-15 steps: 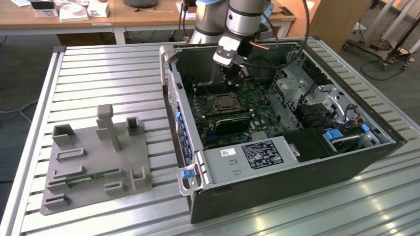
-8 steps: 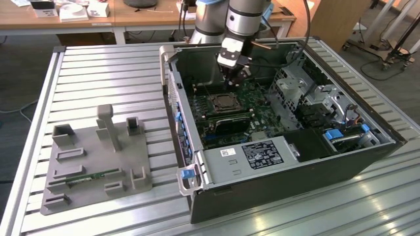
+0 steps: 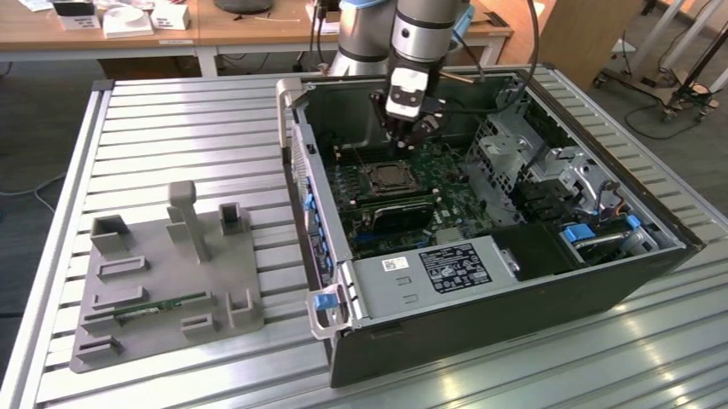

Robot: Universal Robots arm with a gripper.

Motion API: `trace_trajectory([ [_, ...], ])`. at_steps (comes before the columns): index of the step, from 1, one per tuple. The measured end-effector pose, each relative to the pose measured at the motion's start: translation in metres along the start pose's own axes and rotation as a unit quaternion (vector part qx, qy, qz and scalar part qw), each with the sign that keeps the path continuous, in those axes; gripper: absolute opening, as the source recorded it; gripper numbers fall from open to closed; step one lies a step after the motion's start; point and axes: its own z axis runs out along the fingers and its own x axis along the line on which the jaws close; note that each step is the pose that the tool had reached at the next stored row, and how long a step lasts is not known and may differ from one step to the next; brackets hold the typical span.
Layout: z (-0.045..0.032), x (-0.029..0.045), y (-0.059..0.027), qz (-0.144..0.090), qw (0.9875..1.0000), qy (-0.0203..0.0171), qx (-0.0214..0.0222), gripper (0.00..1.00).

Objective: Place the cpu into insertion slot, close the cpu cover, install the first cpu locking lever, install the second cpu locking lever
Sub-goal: 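Install the first cpu locking lever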

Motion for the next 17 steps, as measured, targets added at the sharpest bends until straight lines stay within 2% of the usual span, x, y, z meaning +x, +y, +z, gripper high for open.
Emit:
trace_trajectory([
  [4,0.0000,0.0000,0.0000,-0.035,0.9994,-0.0003,-0.0007,0.10],
  [7,-0.0001,0.0012,-0.0021,-0.044,0.9990,-0.0004,-0.0008,0.10],
  [17,-0.0002,0.0173,-0.0299,-0.045,0.9990,-0.0009,-0.0015,0.10],
])
